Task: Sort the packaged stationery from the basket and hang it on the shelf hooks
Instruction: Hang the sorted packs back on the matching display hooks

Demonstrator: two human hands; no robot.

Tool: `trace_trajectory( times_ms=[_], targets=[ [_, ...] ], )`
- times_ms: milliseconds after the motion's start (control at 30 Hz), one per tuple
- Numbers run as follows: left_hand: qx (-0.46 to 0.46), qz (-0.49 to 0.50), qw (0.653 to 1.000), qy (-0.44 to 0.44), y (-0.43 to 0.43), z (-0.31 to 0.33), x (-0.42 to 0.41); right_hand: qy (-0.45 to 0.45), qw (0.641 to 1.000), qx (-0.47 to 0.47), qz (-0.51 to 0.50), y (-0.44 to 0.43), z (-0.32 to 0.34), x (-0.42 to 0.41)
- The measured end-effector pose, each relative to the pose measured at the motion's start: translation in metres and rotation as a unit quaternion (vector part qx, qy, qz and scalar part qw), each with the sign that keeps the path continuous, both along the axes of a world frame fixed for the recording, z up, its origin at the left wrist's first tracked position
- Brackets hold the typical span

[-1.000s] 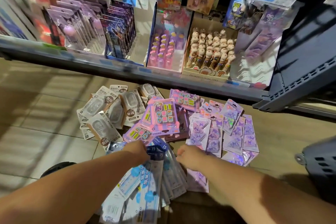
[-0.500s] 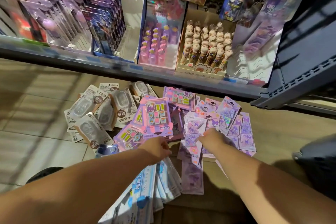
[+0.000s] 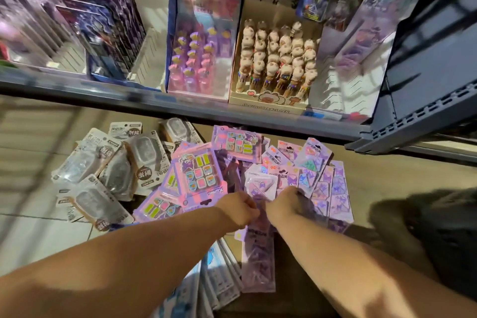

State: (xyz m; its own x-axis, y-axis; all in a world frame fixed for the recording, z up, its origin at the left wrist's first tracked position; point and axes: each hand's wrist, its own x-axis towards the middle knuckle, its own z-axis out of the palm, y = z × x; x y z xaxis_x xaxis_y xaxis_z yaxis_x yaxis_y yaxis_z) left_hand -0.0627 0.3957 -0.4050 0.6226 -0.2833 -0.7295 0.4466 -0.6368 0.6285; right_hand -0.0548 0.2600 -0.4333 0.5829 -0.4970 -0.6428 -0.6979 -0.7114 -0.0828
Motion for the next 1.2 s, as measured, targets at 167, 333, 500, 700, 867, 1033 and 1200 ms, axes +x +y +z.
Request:
trace_trajectory(
  times_ms=[167,333,500,700,867,1033,1200],
  targets=[
    [-0.023,0.014,0.999,0.022,0.004,0.000,0.005,-0.052,0.993,0.097,-0.033,-0.004,-0.005,0.006],
    [-0.051,0.045,0.998,-0.003,0.002,0.022,0.018,-0.043,0.987,0.114,0.103,-0.018,0.022,0.027],
    [0.058,0.057,0.976,-0.204,0.003,0.053,0.039,0.028,0.941,0.154,0.300,-0.028,0.098,0.075],
    [0.036,0.004,0.975,-0.221,0.014,0.077,0.036,0.089,0.865,0.180,0.460,-0.019,0.161,0.093],
    [0.008,-0.011,0.985,-0.170,0.026,0.074,0.028,0.078,0.852,0.184,0.483,-0.018,0.162,0.089],
    [0.020,0.071,0.988,-0.133,0.041,0.059,0.013,0.065,0.898,0.188,0.392,-0.041,0.147,0.099],
    [-0.130,0.103,0.986,0.022,0.035,0.061,0.004,-0.057,0.912,0.335,0.229,-0.033,0.112,0.104]
  ],
)
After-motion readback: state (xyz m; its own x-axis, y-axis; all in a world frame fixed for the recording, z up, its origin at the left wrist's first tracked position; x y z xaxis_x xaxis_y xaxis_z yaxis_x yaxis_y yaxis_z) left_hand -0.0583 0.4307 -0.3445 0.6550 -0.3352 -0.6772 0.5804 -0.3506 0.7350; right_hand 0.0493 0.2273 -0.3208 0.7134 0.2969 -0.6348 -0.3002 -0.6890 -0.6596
